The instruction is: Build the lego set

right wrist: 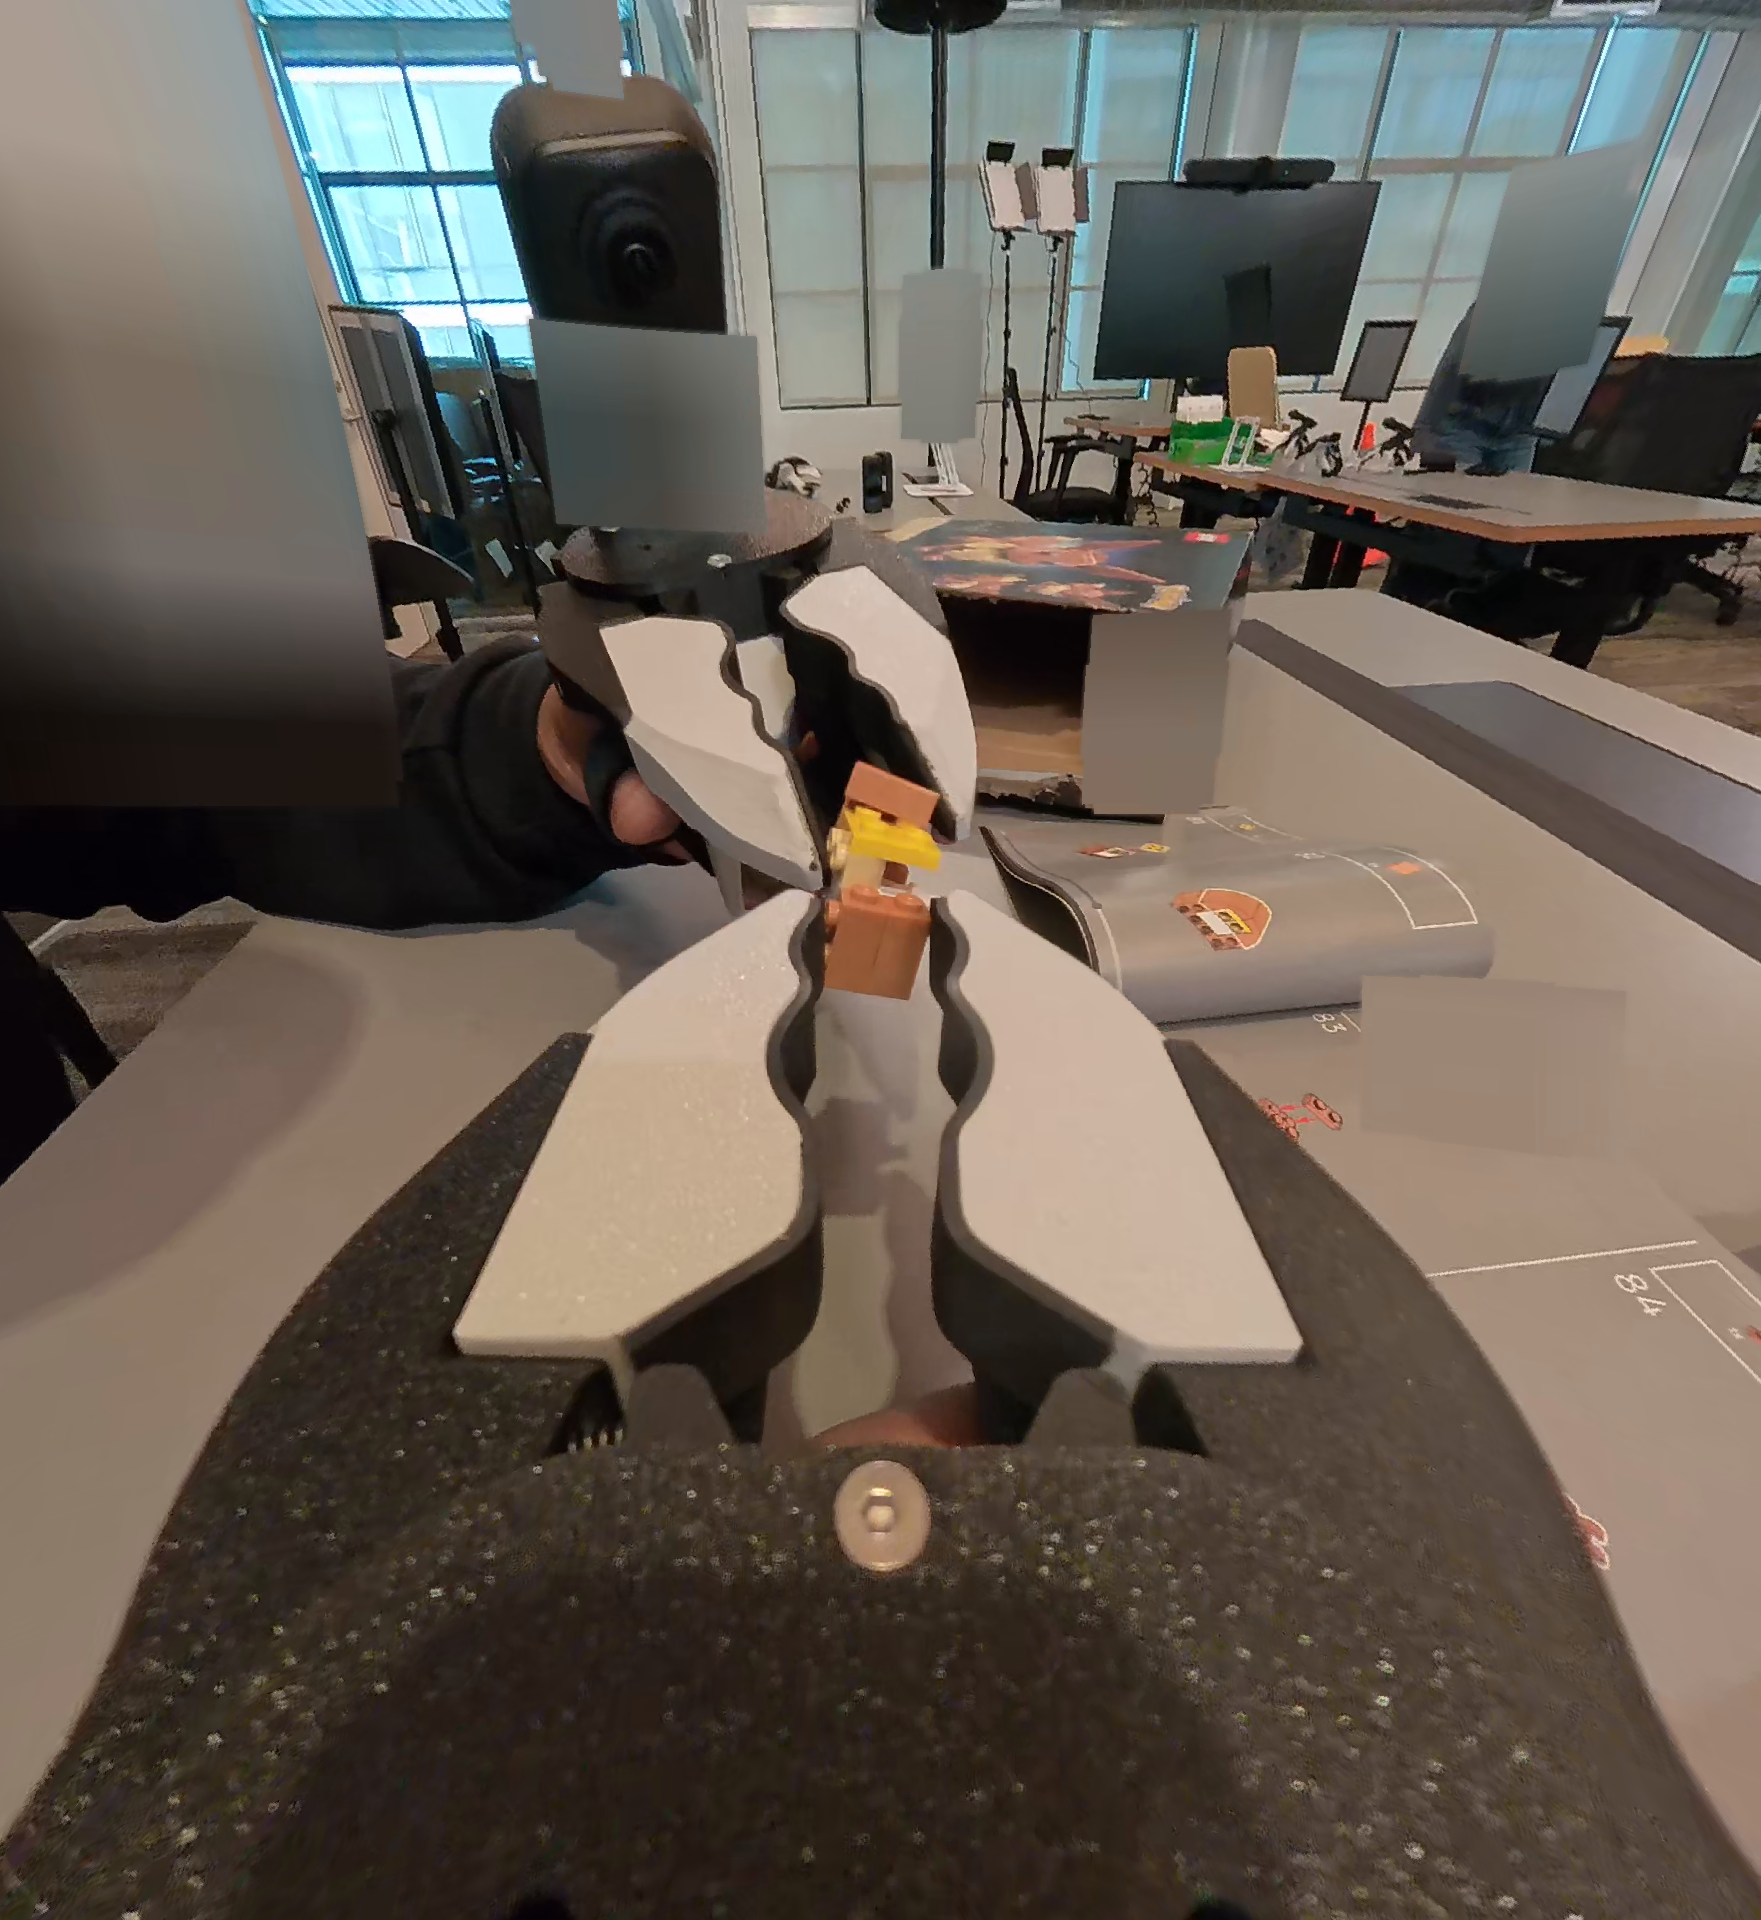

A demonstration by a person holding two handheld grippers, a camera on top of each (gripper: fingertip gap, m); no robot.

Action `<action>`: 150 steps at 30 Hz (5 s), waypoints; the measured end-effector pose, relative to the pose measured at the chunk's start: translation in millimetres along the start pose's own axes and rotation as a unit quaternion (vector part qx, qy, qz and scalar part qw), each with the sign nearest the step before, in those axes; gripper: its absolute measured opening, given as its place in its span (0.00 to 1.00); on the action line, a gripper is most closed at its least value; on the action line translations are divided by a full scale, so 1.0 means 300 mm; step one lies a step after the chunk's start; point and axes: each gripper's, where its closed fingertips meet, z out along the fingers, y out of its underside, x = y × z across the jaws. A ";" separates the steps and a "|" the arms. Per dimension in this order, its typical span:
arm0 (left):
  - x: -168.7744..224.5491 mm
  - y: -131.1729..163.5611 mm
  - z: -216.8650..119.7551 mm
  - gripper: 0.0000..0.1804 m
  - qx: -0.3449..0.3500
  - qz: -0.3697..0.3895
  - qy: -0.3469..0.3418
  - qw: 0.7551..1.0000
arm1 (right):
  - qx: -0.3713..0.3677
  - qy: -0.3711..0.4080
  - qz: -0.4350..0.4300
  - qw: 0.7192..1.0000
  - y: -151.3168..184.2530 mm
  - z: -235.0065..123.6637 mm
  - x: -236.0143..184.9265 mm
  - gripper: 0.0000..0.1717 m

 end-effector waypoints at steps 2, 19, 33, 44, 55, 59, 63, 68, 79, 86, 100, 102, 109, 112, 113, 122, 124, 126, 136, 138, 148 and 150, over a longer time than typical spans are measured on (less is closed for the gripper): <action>0.003 -0.009 -0.001 0.13 0.002 0.010 -0.004 1.000 | 0.006 -0.003 0.000 1.000 -0.005 -0.001 -0.004 0.11; 0.019 -0.056 -0.007 0.14 0.000 0.097 -0.050 0.994 | 0.050 -0.013 0.011 0.999 -0.047 -0.011 -0.021 0.11; 0.031 -0.076 -0.010 0.14 0.013 0.106 -0.050 0.993 | 0.070 -0.031 0.024 0.997 -0.066 -0.018 -0.034 0.11; 0.049 -0.102 -0.025 0.17 0.035 0.143 -0.048 0.988 | 0.091 -0.056 0.039 0.994 -0.087 -0.029 -0.054 0.11; 0.095 -0.132 -0.055 0.23 0.078 0.241 -0.038 0.967 | 0.106 -0.066 0.067 0.990 -0.102 -0.042 -0.050 0.11; 0.102 -0.118 -0.054 0.24 0.072 0.327 -0.064 0.940 | 0.099 -0.062 0.072 0.991 -0.095 -0.037 -0.048 0.11; 0.099 -0.109 -0.047 0.24 0.061 0.386 -0.092 0.916 | 0.095 -0.066 0.073 0.991 -0.091 -0.033 -0.054 0.11; 0.090 -0.105 -0.045 0.27 0.059 0.411 -0.109 0.903 | 0.095 -0.072 0.073 0.990 -0.092 -0.032 -0.062 0.11; 0.093 -0.088 -0.037 0.27 0.050 0.456 -0.116 0.881 | 0.086 -0.099 0.076 0.988 -0.084 -0.024 -0.095 0.11; 0.092 -0.089 -0.034 0.26 0.046 0.483 -0.132 0.864 | 0.084 -0.102 0.075 0.988 -0.081 -0.019 -0.103 0.11; 0.074 -0.090 -0.025 0.19 0.042 0.500 -0.180 0.846 | 0.092 -0.097 0.082 0.988 -0.088 -0.021 -0.096 0.11; 0.071 -0.090 -0.025 0.19 0.041 0.499 -0.183 0.846 | 0.093 -0.097 0.085 0.987 -0.089 -0.022 -0.094 0.11; 0.077 -0.094 -0.030 0.18 0.050 0.487 -0.177 0.854 | 0.098 -0.099 0.083 0.987 -0.095 -0.021 -0.103 0.11; 0.081 -0.097 -0.033 0.18 0.056 0.475 -0.169 0.861 | 0.099 -0.096 0.075 0.988 -0.099 -0.020 -0.107 0.11; 0.082 -0.097 -0.033 0.18 0.056 0.473 -0.168 0.863 | 0.098 -0.094 0.070 0.988 -0.099 -0.019 -0.108 0.11; 0.082 -0.104 -0.040 0.18 0.068 0.437 -0.153 0.884 | 0.096 -0.058 0.018 0.993 -0.113 -0.026 -0.095 0.15; 0.080 -0.105 -0.042 0.18 0.069 0.426 -0.149 0.889 | 0.094 -0.050 -0.003 0.994 -0.118 -0.035 -0.086 0.15; 0.079 -0.106 -0.044 0.18 0.073 0.413 -0.143 0.897 | 0.091 -0.042 -0.027 0.995 -0.122 -0.044 -0.079 0.16; 0.108 -0.078 -0.028 0.18 0.065 0.323 -0.063 0.942 | 0.005 -0.036 -0.242 0.970 -0.063 -0.049 -0.115 0.20; 0.113 -0.067 -0.023 0.18 0.058 0.309 -0.049 0.948 | -0.002 -0.026 -0.267 0.963 -0.055 -0.042 -0.118 0.21; 0.136 -0.037 -0.009 0.18 0.031 0.286 -0.011 0.958 | -0.008 -0.011 -0.321 0.947 -0.033 -0.018 -0.153 0.21; 0.134 -0.039 -0.010 0.18 0.031 0.287 -0.015 0.957 | -0.004 -0.003 -0.322 0.947 -0.035 -0.016 -0.153 0.21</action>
